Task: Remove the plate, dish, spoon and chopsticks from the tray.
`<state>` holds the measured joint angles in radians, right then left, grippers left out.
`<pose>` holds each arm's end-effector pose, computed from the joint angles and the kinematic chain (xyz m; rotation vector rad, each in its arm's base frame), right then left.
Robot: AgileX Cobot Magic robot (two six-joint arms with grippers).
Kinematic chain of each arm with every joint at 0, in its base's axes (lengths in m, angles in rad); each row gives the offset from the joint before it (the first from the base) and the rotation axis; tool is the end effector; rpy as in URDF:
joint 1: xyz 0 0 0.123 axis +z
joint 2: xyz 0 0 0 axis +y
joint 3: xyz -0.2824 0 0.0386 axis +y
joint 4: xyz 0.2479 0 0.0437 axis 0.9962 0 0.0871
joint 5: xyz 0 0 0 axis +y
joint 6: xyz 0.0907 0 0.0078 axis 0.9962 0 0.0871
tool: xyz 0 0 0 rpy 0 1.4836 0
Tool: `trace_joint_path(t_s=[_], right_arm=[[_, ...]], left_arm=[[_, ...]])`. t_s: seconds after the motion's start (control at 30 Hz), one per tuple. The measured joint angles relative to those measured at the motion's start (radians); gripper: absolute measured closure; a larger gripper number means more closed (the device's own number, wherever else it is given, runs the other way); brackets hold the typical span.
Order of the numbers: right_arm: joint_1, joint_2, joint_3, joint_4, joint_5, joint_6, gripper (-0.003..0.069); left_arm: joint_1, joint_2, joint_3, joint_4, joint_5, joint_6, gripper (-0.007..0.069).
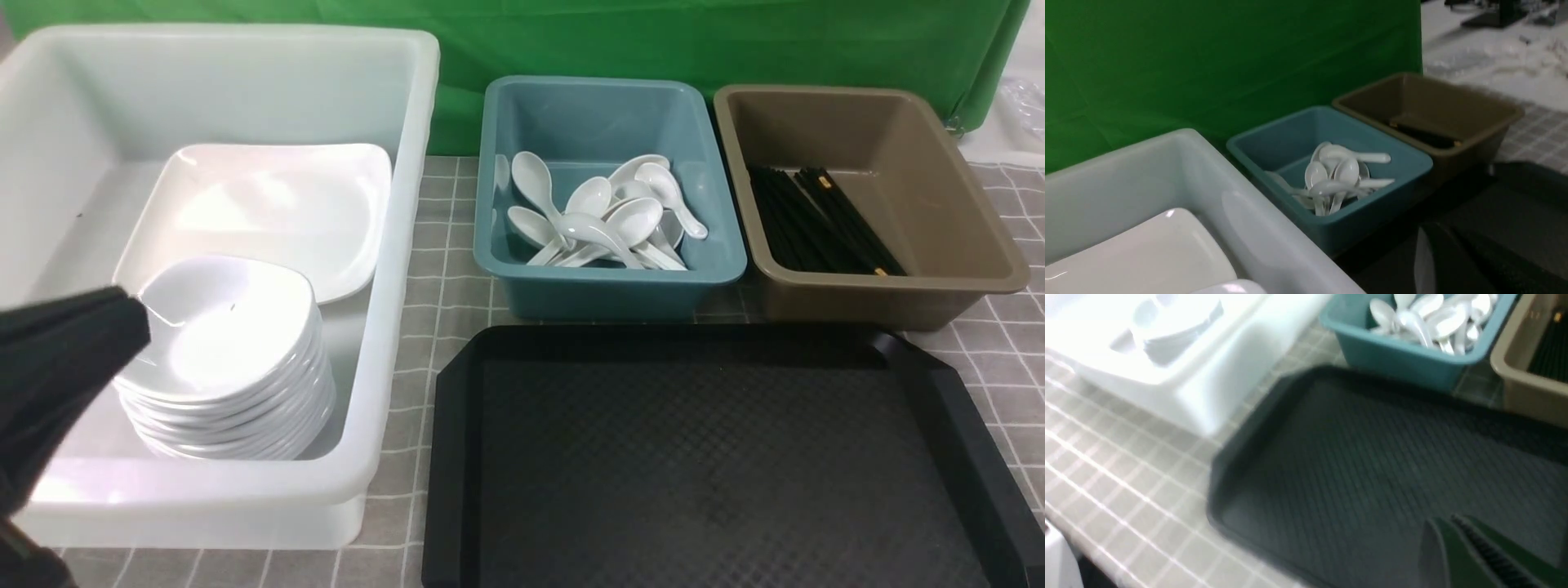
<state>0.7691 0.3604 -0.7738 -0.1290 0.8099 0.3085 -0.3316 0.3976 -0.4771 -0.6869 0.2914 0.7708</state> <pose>0.0384 0.0254 0.3710 -0.4571 1.8622 0.5879 0.0774 -0.0443 0.3256 0.4918 1.5652 -0.3231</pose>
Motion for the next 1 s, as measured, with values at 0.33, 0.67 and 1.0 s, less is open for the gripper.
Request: trace_joint_path(t_s=[0.33, 0.67, 1.0], right_arm=[[0.0, 0.002, 0.156, 0.0, -0.334, 0.059, 0.0636], [0.0, 0.003, 0.21, 0.0, -0.359, 0.069, 0.0627], [0.0, 0.003, 0.21, 0.001, -0.359, 0.069, 0.0613]], left_arm=[[0.0, -0.021, 0.125, -0.07, -0.166, 0.063, 0.0615], [0.0, -0.023, 0.125, 0.204, -0.166, 0.064, 0.0615], [0.0, -0.023, 0.125, 0.293, -0.166, 0.065, 0.0615]])
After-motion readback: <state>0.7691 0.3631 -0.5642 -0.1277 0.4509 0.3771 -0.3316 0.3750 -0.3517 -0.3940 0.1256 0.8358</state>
